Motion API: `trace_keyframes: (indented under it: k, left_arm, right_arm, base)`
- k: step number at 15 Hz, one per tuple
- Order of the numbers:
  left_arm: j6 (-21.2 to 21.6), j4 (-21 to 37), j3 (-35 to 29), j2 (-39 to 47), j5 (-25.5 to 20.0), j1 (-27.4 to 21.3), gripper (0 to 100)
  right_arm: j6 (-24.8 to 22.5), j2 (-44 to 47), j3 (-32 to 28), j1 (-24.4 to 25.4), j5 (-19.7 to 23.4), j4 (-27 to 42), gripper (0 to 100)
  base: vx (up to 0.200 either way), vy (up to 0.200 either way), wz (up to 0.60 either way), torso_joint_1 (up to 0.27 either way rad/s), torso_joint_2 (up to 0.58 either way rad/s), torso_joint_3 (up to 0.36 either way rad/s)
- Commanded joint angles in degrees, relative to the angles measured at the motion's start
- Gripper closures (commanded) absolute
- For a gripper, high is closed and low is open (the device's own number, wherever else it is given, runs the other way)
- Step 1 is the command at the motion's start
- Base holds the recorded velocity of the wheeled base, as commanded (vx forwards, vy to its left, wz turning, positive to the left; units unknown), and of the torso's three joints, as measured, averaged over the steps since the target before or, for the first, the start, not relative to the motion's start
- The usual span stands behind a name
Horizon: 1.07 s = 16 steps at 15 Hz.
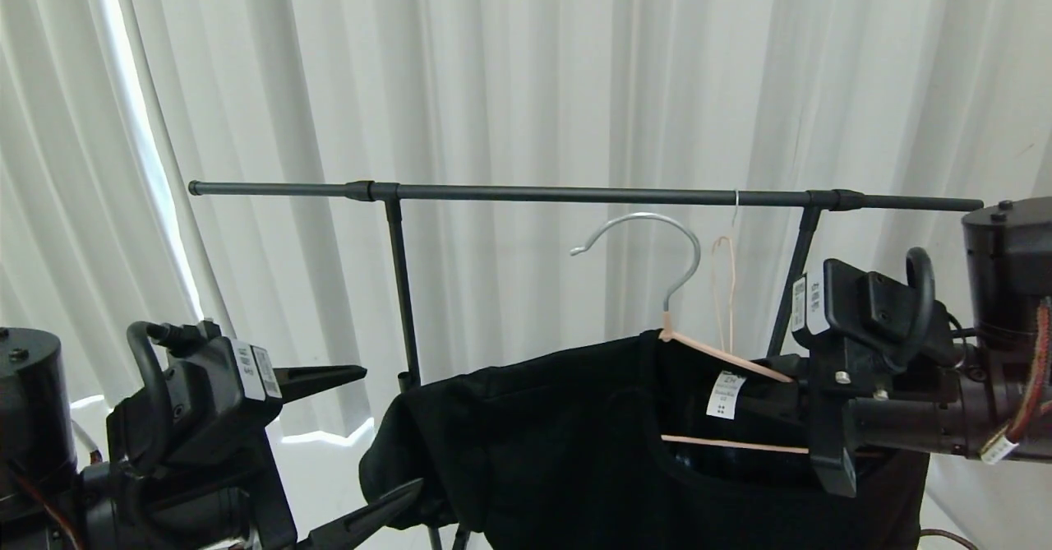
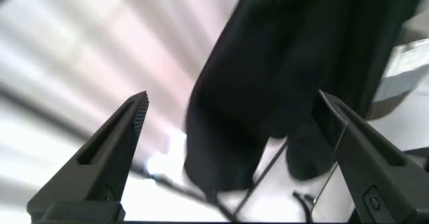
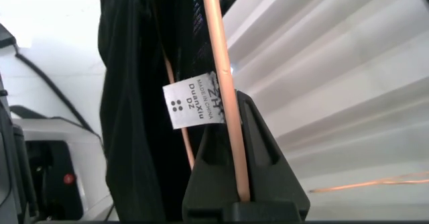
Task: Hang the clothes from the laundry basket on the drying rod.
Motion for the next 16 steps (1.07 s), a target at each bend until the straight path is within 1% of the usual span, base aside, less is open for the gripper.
trace_keyframes:
  k: [1, 3, 5, 6, 12, 14, 16]
  left_arm:
    - [0.0, 0.0, 2.6, -0.3, 0.1, 2.5, 0]
    - [-0.1, 0.0, 3.3, 0.3, 0.1, 3.4, 0]
    - [-2.7, 0.0, 3.3, 1.3, 0.0, 3.5, 0]
    - [-3.0, 0.0, 3.3, 2.2, 0.0, 3.5, 100]
    - [-2.8, 0.0, 3.1, 3.5, 0.1, 3.5, 100]
    - [-3.1, 0.0, 3.2, 3.5, 0.2, 6.4, 100]
    - [-2.9, 0.0, 3.3, 3.8, 0.2, 14.5, 100]
  right_arm:
    - [0.0, -2.4, 0.7, -0.1, -0.1, -0.1, 100]
    - [-0.5, -3.6, 1.2, 0.0, 0.0, 0.0, 100]
    - [-1.7, -4.1, 1.2, 0.0, 0.1, -0.1, 100]
    - [-1.9, -4.3, 1.2, 0.1, 0.1, 0.0, 100]
    - [-1.9, -5.3, 2.1, 0.2, 0.0, 0.0, 100]
    - [-1.9, -5.7, 2.7, 0.1, -0.3, -0.1, 100]
    - [-1.6, -7.2, 3.7, -1.3, -0.3, 0.0, 100]
  base:
    - [0.0, 0.0, 0.0, 0.0, 0.0, 0.0]
    - [0.0, 0.0, 0.0, 0.0, 0.0, 0.0]
    - [0.0, 0.0, 0.0, 0.0, 0.0, 0.0]
    - [0.0, 0.0, 0.0, 0.0, 0.0, 0.0]
    - [0.0, 0.0, 0.0, 0.0, 0.0, 0.0]
    - [0.0, 0.0, 0.0, 0.0, 0.0, 0.0]
    - [0.0, 0.0, 0.0, 0.0, 0.0, 0.0]
